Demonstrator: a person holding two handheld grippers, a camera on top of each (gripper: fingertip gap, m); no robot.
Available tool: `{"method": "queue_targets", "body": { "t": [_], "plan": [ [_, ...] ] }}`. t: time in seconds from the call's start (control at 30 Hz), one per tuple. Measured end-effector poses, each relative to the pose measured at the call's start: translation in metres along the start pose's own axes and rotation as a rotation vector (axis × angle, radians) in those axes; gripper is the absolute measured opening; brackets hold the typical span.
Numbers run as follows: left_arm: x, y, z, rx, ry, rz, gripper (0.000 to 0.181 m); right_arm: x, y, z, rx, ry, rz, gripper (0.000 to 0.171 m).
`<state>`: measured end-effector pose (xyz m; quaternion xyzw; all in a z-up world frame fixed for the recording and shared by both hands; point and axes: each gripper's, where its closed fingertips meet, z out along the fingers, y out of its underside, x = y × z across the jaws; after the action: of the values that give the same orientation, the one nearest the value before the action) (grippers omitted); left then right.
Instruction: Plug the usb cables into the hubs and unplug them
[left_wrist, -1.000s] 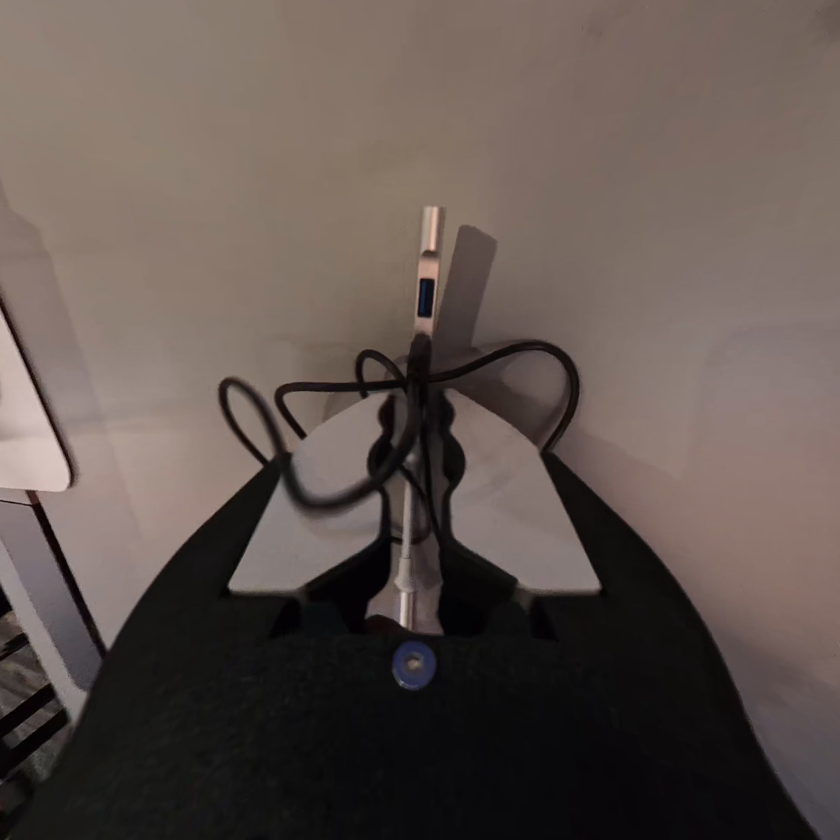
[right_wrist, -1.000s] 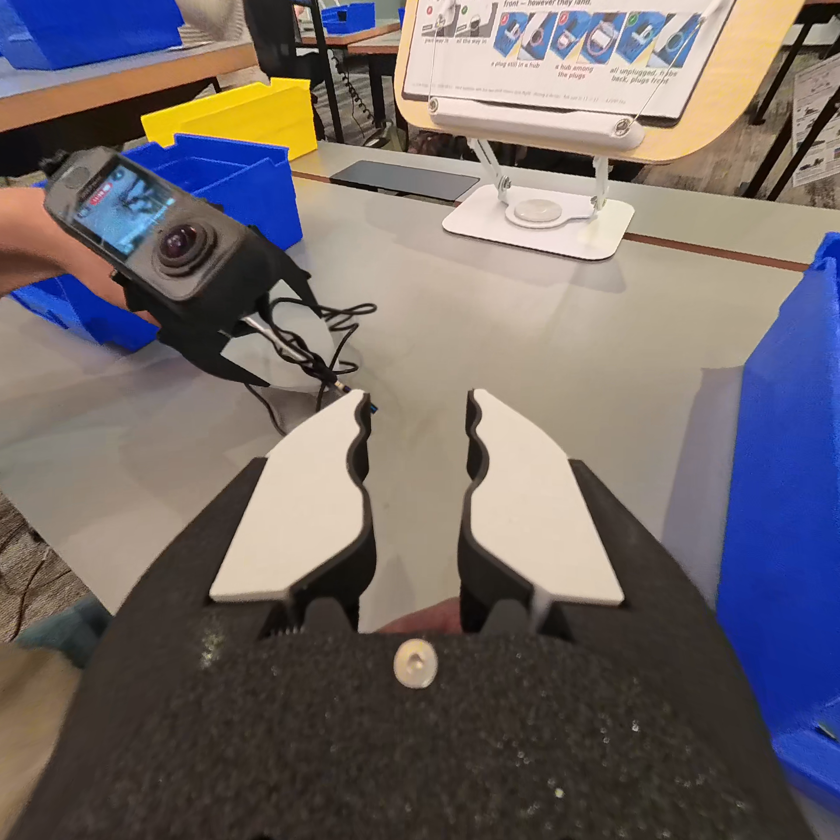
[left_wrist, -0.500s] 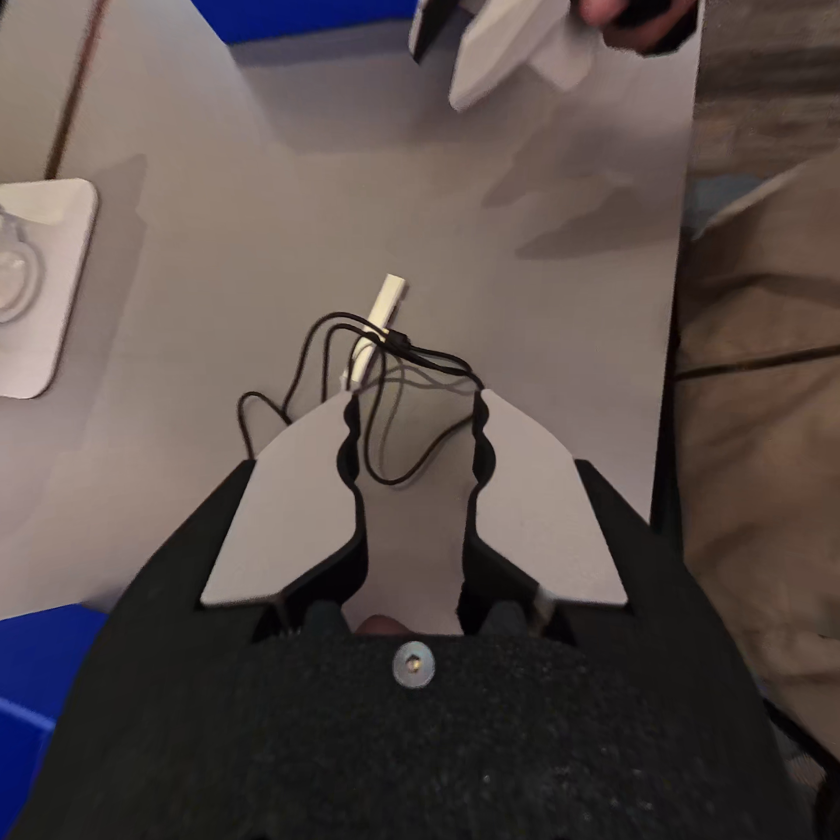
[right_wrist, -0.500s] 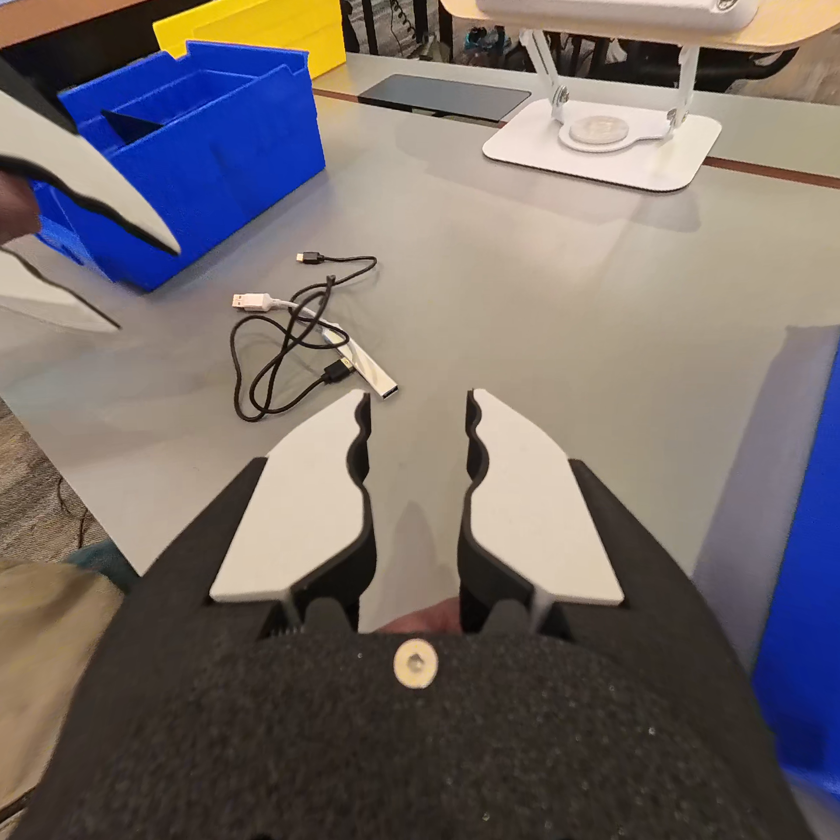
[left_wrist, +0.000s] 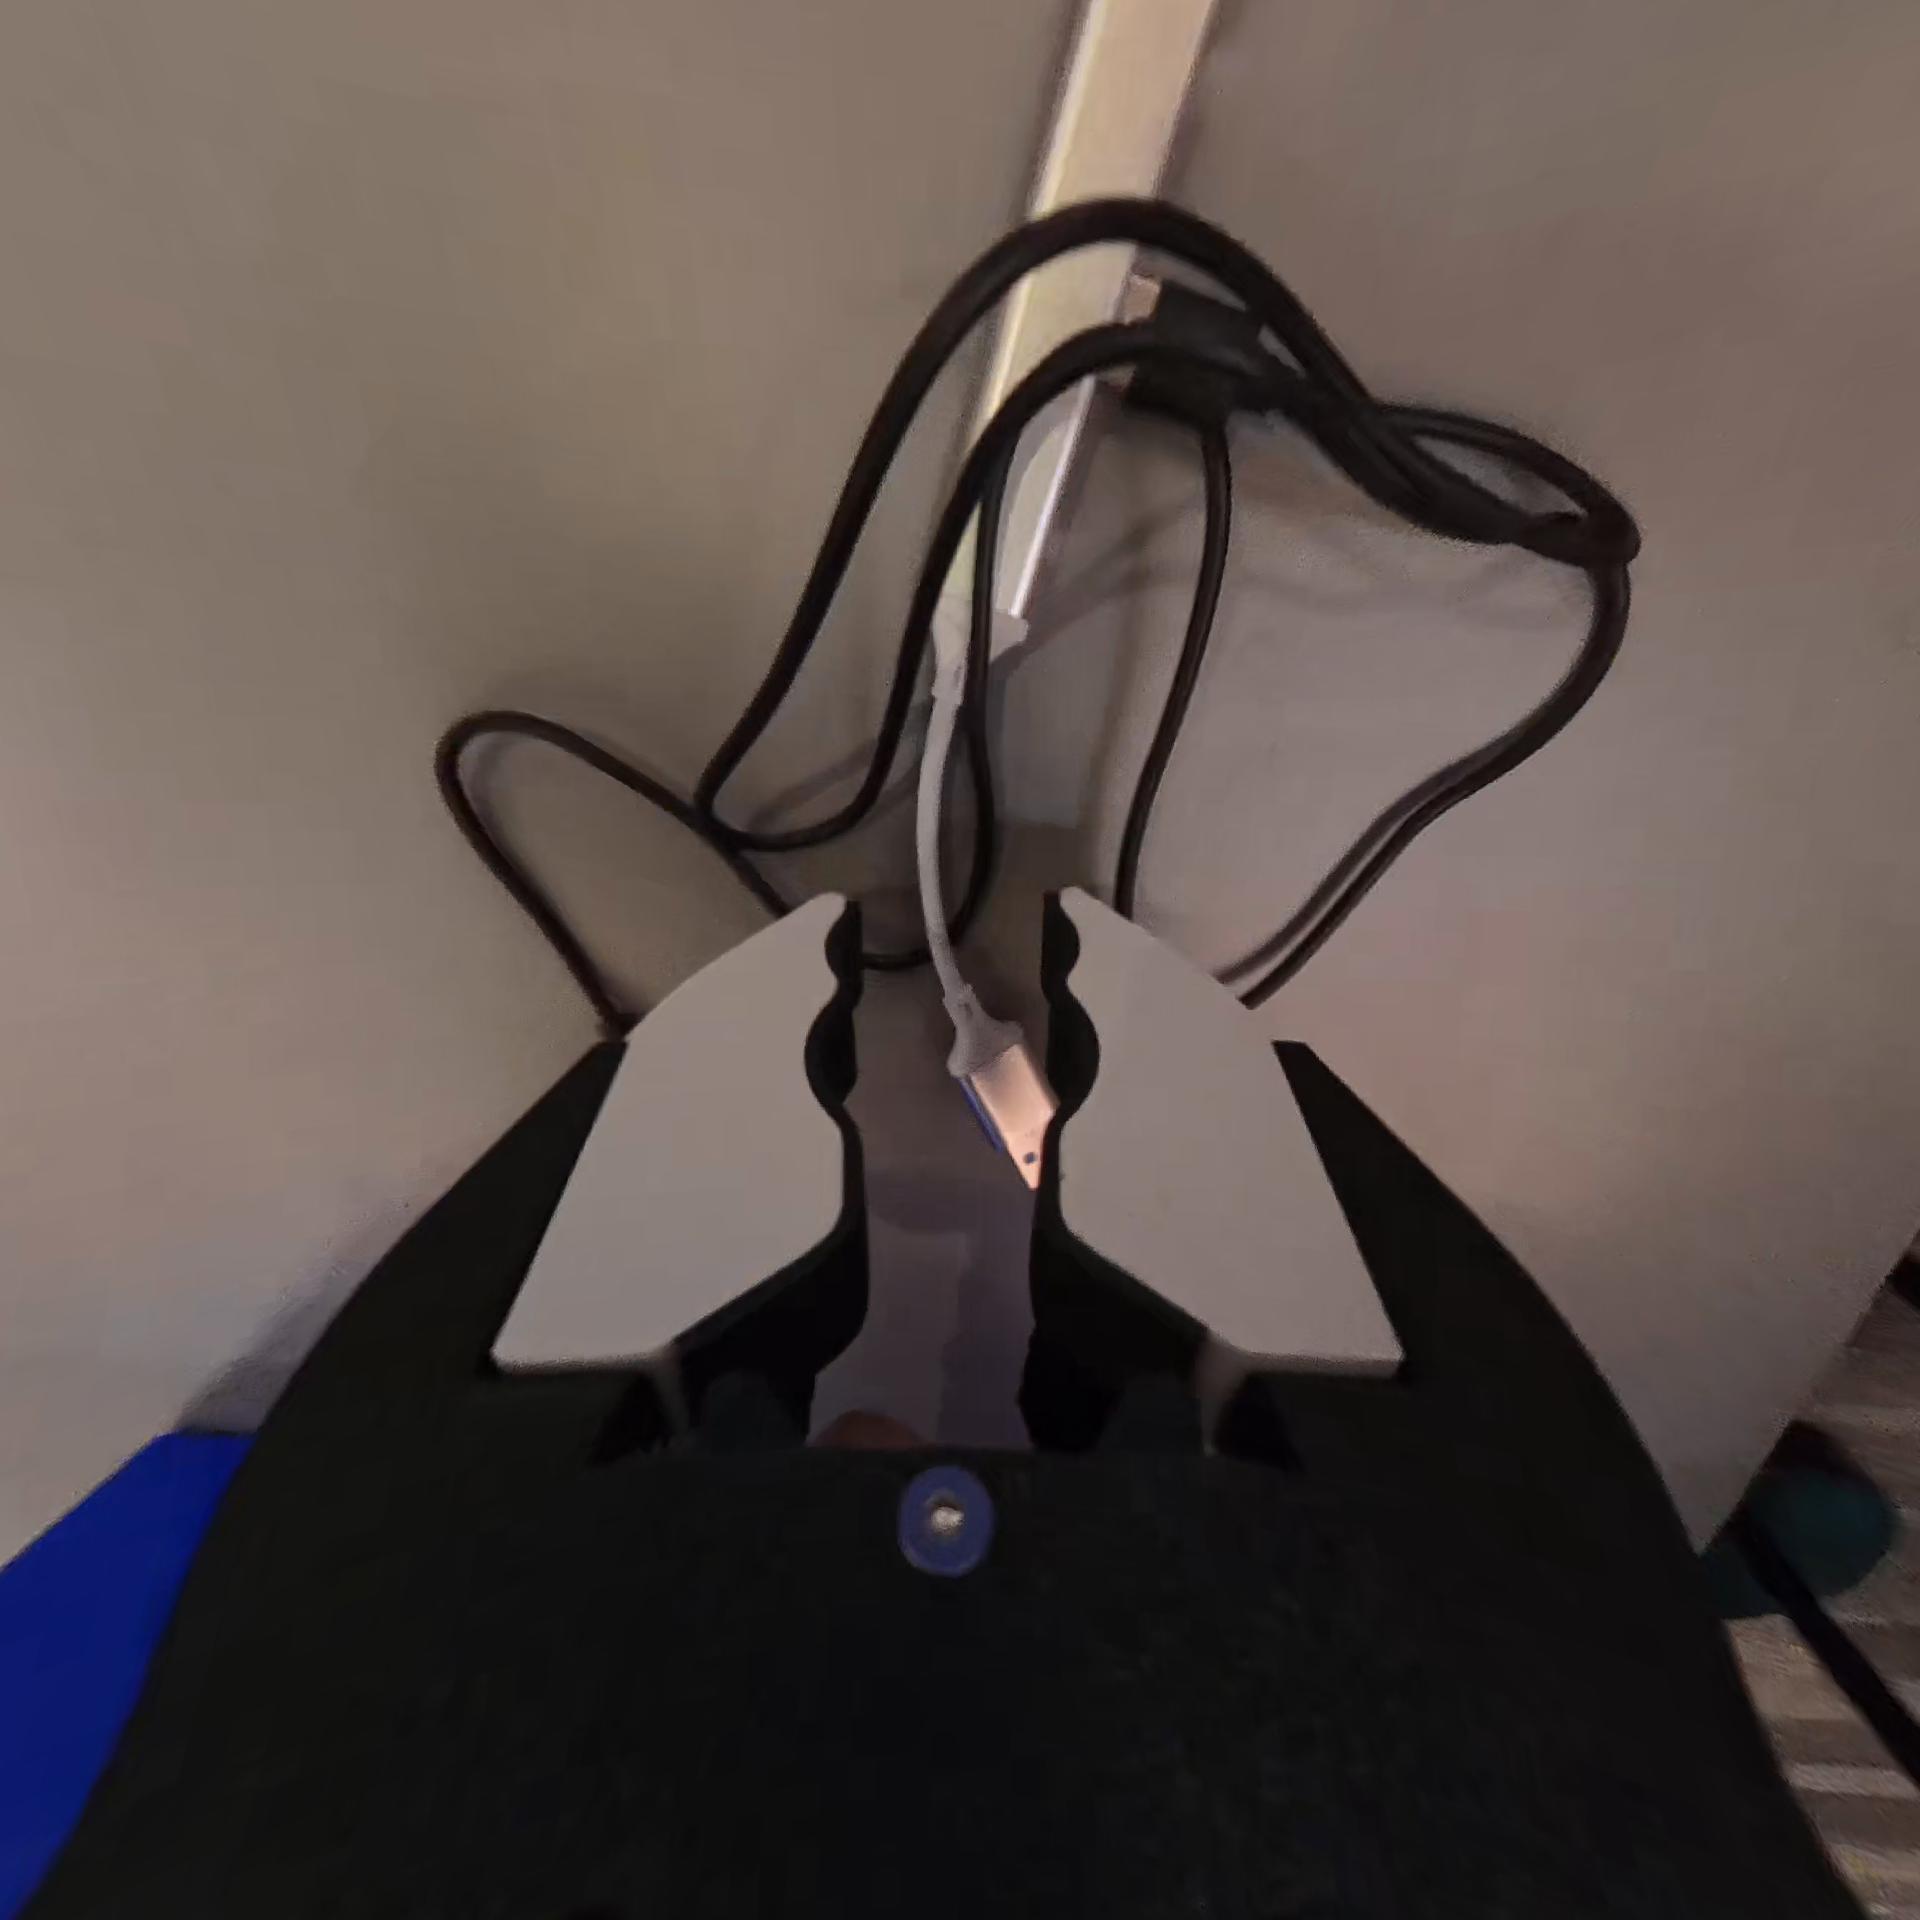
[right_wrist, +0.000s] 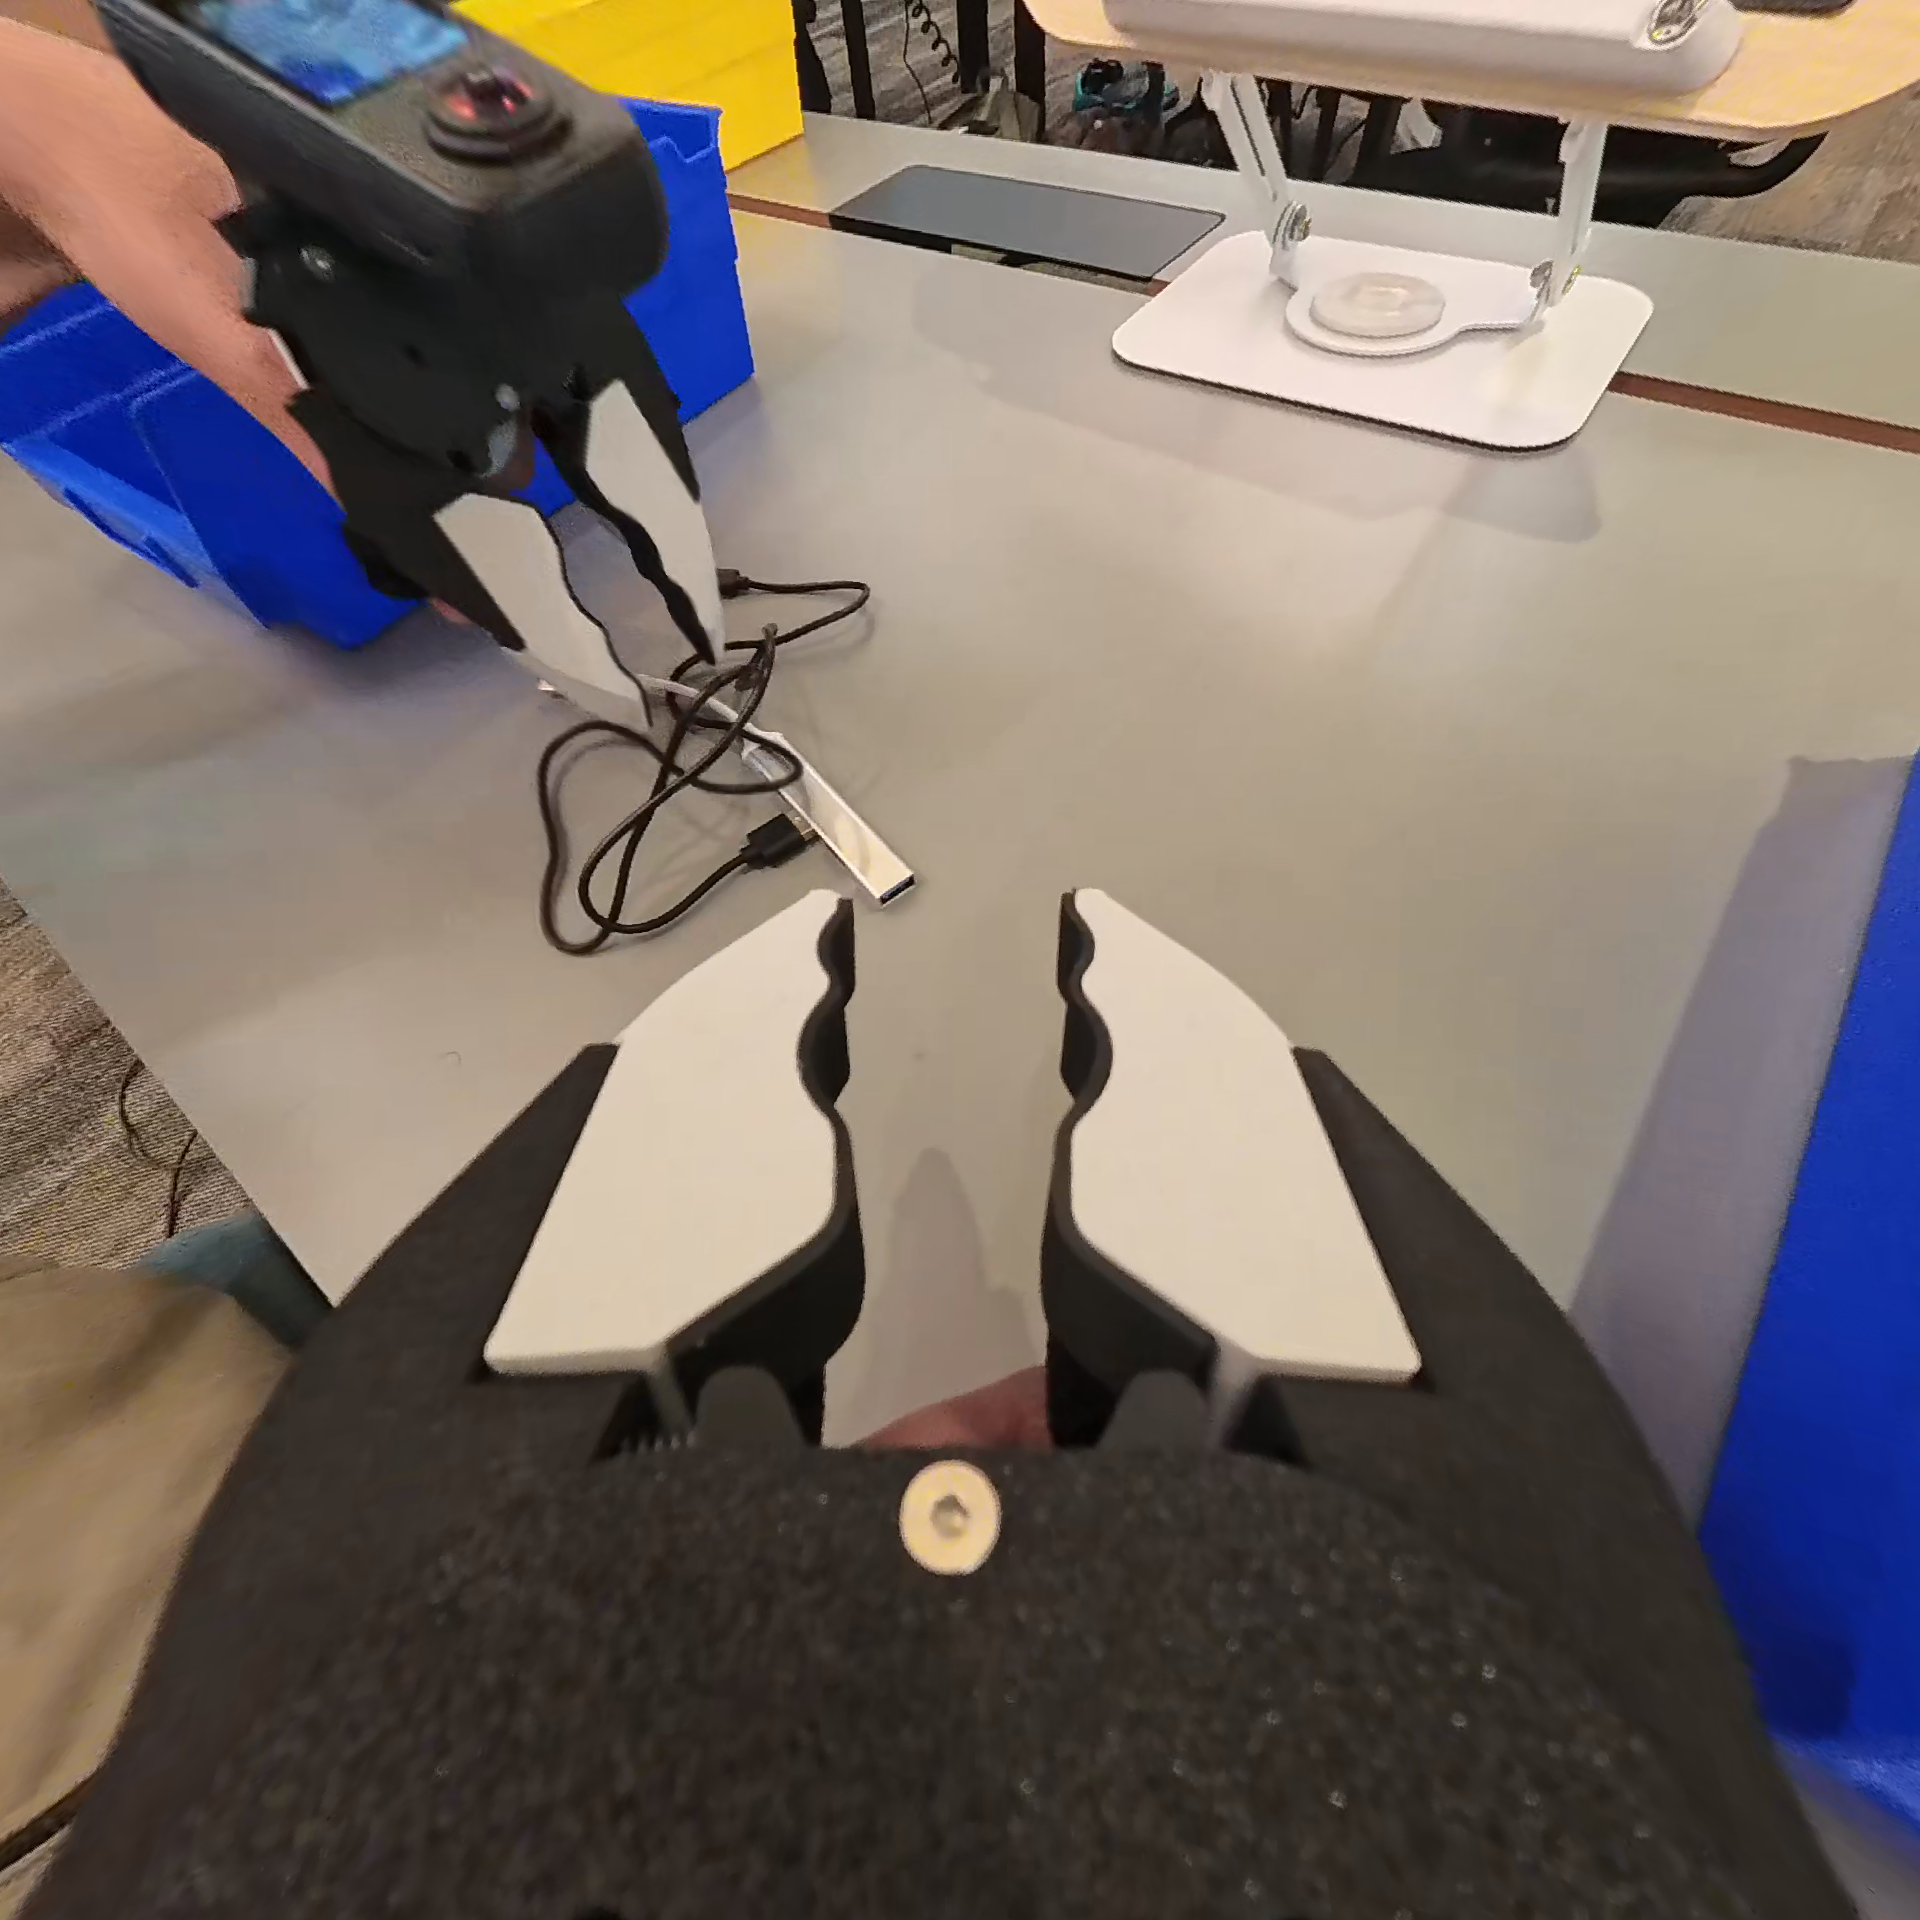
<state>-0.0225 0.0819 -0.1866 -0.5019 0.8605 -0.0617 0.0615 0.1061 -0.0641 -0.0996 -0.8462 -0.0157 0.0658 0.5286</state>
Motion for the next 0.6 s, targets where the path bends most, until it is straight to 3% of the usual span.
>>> {"method": "queue_targets", "body": {
  "t": [0.1,0.27,0.37,0.47,0.6],
  "plan": [
    [0.017,-0.001,0.002,0.034,0.067,-0.045,0.021,0.000,0.001,0.002,-0.002,-0.008,0.007,0.037],
    [0.065,-0.012,0.000,0.147,0.131,-0.076,0.025,-0.003,0.003,0.005,-0.011,-0.025,0.009,0.037],
    [0.077,-0.013,-0.005,0.173,0.039,-0.100,0.030,-0.003,0.003,0.005,-0.013,-0.024,0.006,0.036],
    [0.069,-0.027,-0.041,0.307,-0.104,-0.147,0.034,-0.001,0.002,0.003,-0.009,-0.018,0.007,0.036],
    [0.050,-0.072,-0.093,0.535,-0.200,-0.135,0.033,0.001,0.001,0.000,-0.006,-0.006,0.004,0.036]
  ]
}}
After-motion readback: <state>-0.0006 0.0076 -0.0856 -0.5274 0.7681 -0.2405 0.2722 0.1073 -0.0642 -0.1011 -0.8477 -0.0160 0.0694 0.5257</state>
